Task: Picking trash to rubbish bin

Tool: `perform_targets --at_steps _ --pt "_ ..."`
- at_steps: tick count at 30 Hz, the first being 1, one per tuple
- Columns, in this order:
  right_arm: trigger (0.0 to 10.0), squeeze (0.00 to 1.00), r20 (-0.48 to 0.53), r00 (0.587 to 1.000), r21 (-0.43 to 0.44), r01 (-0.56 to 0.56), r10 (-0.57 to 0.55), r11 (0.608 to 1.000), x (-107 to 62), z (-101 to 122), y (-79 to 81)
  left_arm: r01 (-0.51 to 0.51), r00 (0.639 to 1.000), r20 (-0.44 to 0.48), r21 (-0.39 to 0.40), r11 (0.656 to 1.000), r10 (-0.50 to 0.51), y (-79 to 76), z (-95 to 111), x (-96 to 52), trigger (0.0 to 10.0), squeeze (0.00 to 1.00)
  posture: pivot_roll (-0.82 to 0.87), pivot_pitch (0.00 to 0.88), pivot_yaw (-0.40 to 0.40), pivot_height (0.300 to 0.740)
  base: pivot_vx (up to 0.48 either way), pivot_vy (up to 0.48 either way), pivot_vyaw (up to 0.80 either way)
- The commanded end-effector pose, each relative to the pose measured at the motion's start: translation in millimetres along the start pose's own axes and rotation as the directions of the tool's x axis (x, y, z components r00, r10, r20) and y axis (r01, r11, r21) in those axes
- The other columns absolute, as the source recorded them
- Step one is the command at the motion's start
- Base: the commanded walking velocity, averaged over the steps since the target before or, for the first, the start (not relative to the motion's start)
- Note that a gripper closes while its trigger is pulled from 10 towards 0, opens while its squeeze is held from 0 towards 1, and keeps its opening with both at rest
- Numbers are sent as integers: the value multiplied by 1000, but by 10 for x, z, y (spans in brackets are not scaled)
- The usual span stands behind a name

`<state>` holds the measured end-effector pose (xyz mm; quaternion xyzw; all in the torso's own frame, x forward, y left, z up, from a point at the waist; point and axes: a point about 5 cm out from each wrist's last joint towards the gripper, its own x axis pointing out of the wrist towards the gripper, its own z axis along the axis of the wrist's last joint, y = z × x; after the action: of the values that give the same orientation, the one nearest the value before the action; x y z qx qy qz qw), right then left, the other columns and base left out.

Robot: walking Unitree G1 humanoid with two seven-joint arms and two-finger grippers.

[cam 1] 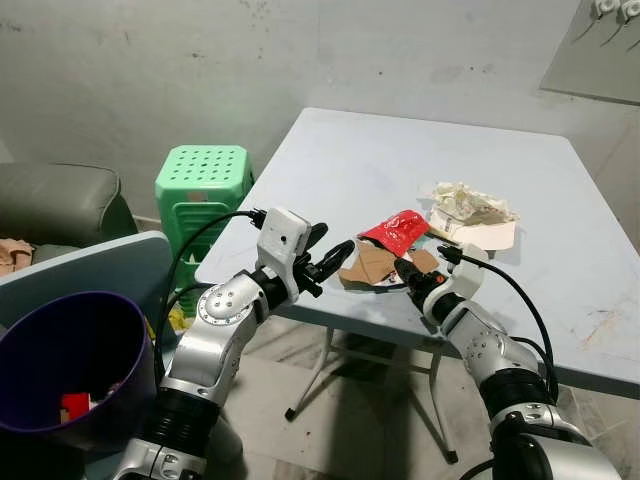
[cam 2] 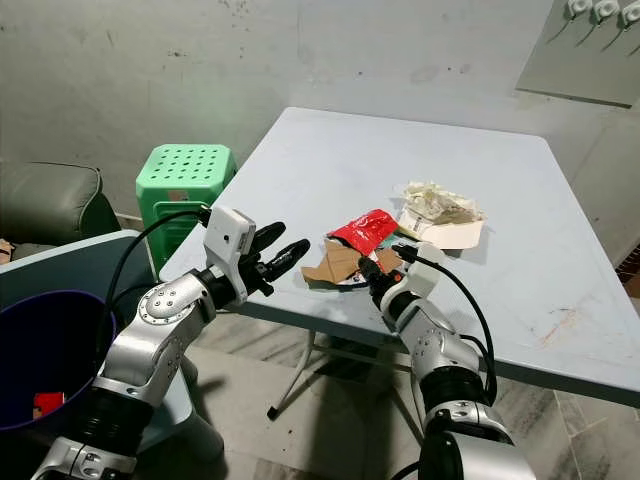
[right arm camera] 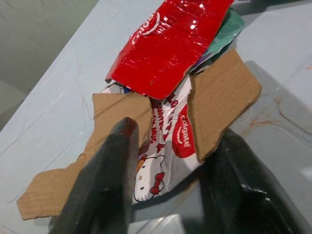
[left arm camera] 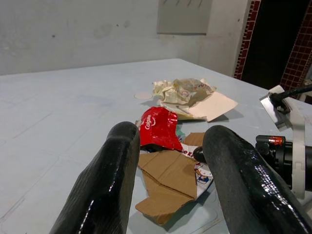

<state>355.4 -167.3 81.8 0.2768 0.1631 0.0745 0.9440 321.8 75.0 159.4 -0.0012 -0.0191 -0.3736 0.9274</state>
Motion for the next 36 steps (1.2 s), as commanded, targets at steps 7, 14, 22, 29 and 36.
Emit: perform_targets --at_steps 7,14,22,29,36 --pt "0 0 35 999 -4 11 -10 1000 -13 24 -18 3 1000 11 11 1000 -3 -4 42 22 10000 0 -33 0 -38 740 0 0 0" --pt "0 0 103 994 -21 26 -24 999 -39 99 -36 -9 1000 11 8 1000 9 21 39 12 10000 0 -30 0 -40 740 0 0 0" --pt "0 0 216 975 -51 65 -52 997 -129 238 -120 -37 999 17 -6 999 37 70 45 -7 10000 0 -29 0 -39 740 0 0 0" --pt "0 0 292 954 -81 100 -72 992 -242 357 -175 -78 997 19 -31 996 79 137 39 -28 10000 0 -30 0 -38 740 0 0 0" --pt "3765 0 341 940 -224 108 -26 969 -366 436 -122 -134 990 30 -27 991 135 220 58 -42 10000 0 -34 0 -35 740 0 0 0"
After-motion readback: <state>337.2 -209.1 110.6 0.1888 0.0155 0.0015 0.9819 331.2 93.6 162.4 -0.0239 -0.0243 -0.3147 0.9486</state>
